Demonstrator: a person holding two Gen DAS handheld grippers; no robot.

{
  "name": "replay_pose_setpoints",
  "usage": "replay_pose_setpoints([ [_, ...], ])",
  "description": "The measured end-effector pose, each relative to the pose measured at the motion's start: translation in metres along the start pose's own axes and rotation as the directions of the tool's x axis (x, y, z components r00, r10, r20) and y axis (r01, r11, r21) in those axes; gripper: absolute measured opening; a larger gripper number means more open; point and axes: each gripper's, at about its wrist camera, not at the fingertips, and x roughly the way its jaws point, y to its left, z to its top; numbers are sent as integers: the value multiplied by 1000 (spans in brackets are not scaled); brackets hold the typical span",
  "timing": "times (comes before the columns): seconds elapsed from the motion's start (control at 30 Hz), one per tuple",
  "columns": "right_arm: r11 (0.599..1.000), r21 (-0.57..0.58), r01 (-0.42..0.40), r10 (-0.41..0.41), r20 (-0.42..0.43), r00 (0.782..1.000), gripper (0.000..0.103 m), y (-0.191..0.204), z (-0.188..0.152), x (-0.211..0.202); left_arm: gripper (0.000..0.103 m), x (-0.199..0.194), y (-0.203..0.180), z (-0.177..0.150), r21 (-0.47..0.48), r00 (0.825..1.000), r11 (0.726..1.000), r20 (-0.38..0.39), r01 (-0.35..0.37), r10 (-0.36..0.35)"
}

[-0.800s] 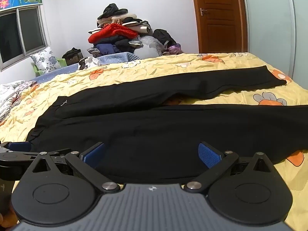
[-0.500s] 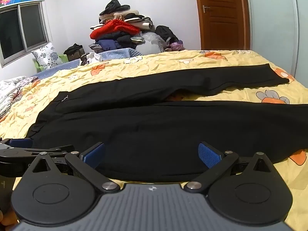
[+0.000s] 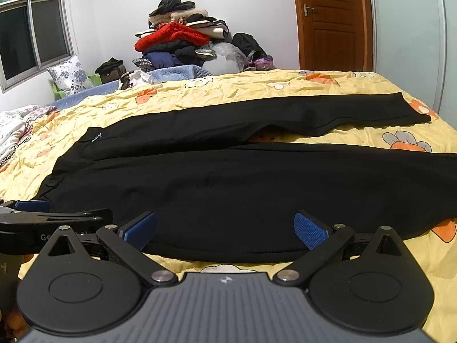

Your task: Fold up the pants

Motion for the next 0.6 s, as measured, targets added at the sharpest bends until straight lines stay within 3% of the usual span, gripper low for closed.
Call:
replay_pose_setpoints([
  [0.37,1000,-1,11,-11,-30,999,103,0,-3,3,101,2,15,-2,-137,993,985,-32,105,-110],
  [0.6,1000,-3,30,-30,-38,999,103,-1,-6,6,101,2,6,-4,-66,996,995,-28,80,-82],
])
